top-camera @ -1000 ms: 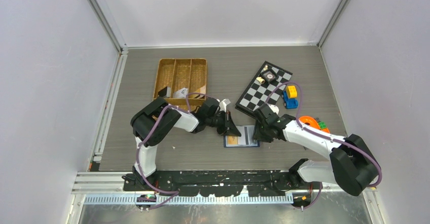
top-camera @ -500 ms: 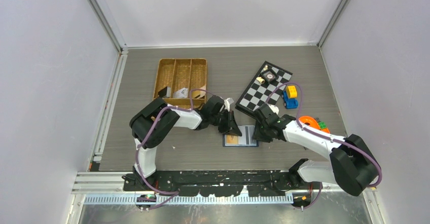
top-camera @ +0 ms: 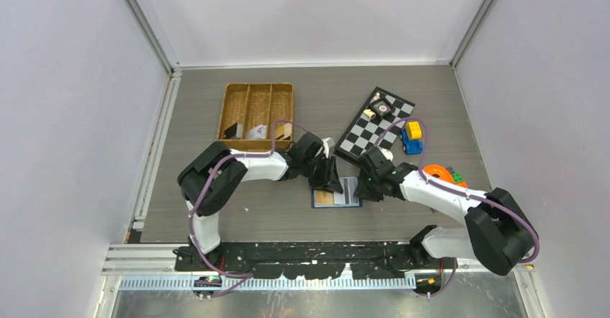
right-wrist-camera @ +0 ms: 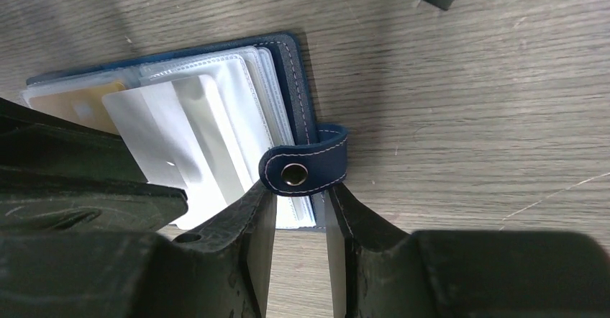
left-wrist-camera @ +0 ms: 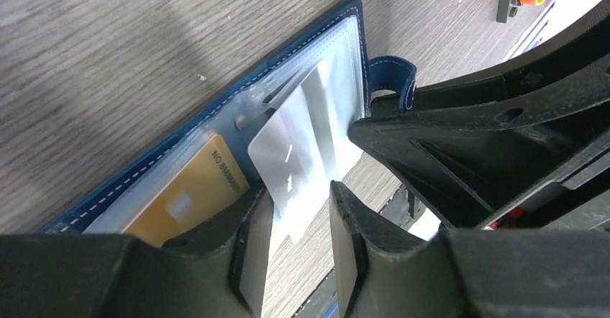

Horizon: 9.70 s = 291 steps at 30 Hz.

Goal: Put the credit cards into the card holder
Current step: Insert the credit card into the card holder, then close the card holder at the center of the board.

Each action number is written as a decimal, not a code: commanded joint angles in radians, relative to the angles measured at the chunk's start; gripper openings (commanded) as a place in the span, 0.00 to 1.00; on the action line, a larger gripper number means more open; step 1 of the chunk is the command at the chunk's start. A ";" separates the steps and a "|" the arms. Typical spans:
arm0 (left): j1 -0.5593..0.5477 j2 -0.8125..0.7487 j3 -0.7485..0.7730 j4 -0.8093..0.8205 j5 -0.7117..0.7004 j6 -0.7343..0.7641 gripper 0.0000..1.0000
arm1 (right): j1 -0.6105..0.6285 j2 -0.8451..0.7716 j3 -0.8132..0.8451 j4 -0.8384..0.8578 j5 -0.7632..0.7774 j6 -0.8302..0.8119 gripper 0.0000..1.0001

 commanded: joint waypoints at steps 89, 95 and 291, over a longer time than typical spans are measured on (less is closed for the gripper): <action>-0.086 -0.026 0.078 -0.073 -0.127 0.080 0.34 | -0.002 -0.068 -0.083 -0.009 -0.011 0.035 0.44; -0.087 -0.060 0.072 -0.142 -0.217 0.120 0.38 | -0.004 -0.071 -0.077 -0.029 0.003 0.030 0.44; -0.089 -0.384 0.023 -0.226 -0.418 0.163 0.52 | -0.076 -0.245 0.291 -0.227 0.091 -0.108 0.76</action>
